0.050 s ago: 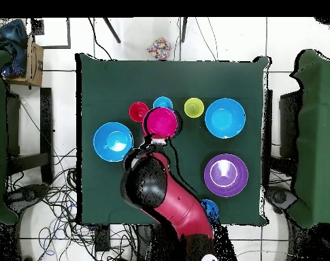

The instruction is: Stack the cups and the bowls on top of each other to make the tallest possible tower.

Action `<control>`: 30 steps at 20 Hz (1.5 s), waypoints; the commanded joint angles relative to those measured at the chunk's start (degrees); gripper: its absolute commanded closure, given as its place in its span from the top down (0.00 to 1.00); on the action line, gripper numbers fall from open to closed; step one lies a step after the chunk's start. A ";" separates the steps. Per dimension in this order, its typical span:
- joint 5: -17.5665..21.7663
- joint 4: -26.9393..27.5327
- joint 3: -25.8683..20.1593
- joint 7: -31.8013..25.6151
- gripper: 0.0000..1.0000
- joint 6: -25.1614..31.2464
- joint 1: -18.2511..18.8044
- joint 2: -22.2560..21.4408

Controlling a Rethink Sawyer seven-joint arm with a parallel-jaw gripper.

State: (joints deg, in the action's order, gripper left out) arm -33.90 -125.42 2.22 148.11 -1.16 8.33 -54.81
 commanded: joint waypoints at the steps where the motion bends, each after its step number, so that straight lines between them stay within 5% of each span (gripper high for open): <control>1: 1.97 2.25 -2.82 3.65 0.00 9.97 -0.61 1.09; 8: 1.82 4.54 -0.17 4.24 0.00 13.10 -2.66 1.85; 14: 1.25 -1.58 -10.47 9.50 0.00 2.47 2.76 0.00; 25: 5.87 -5.93 -15.11 12.34 0.00 -4.39 6.18 -0.23; 30: 0.69 -6.81 -11.78 13.81 0.00 -1.15 1.73 -0.78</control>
State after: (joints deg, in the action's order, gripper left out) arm -32.47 -127.29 -5.42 148.15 -3.15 12.53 -55.34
